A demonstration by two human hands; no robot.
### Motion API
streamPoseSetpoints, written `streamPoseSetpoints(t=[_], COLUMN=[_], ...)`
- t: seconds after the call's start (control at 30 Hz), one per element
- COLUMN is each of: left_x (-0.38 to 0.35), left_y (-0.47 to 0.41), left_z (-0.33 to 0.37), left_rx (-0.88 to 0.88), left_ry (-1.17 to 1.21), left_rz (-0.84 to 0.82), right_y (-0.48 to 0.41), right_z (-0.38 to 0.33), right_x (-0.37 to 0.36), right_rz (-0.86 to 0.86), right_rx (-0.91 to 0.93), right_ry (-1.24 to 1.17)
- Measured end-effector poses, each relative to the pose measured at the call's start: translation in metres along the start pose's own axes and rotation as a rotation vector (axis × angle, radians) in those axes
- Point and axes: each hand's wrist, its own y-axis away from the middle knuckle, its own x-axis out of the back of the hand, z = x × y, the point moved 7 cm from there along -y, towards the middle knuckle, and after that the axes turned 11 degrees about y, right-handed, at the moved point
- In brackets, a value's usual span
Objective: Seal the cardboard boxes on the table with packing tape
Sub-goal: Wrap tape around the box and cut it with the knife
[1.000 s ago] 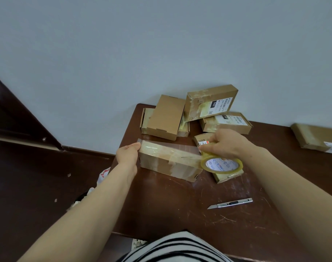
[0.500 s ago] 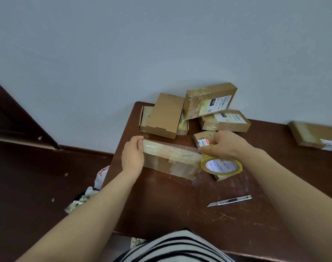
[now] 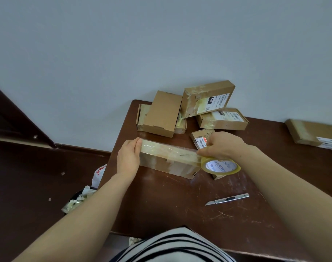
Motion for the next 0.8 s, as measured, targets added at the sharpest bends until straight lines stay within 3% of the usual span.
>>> streamPoseSetpoints(t=[0.53,0.8], left_x=[-0.002,-0.003], left_y=[-0.004,-0.005], left_z=[-0.009,-0.012], left_rx=[0.015,0.021], left_ry=[-0.060,-0.010], left_rz=[-0.047,-0.038], right_y=[-0.016,-0.017], right_z=[0.013,0.021], right_x=[-0.015,-0.044], right_rz=[-0.038,-0.134], right_rx=[-0.052,-0.056], right_ry=[0.174,0.010])
